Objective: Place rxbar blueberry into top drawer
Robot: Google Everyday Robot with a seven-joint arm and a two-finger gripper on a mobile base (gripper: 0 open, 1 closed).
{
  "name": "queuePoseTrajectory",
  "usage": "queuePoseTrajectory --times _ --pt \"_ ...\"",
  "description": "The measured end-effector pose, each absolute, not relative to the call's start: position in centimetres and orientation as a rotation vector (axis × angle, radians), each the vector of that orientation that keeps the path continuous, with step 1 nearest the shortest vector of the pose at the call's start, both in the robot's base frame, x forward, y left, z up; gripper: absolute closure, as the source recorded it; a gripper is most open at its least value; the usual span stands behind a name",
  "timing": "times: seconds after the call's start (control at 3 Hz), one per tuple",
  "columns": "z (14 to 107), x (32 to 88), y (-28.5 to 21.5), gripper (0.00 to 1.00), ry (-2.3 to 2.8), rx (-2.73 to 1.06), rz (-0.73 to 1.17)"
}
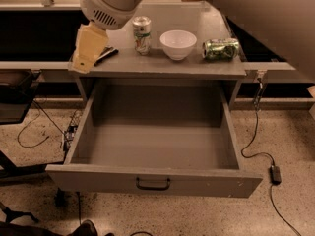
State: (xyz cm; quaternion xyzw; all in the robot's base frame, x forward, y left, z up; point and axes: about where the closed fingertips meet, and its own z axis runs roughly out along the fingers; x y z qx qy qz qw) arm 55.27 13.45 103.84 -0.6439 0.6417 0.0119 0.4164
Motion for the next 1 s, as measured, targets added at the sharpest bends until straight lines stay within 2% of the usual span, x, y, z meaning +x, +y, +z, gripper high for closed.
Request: queuePoseTrajectory --times 0.67,1.0 --pt "104.3 55.0 12.8 0.0 1.635 -1.554 -0.002" --pt "103.7 57.2 13.4 0.0 1.686 -1.508 -0.034"
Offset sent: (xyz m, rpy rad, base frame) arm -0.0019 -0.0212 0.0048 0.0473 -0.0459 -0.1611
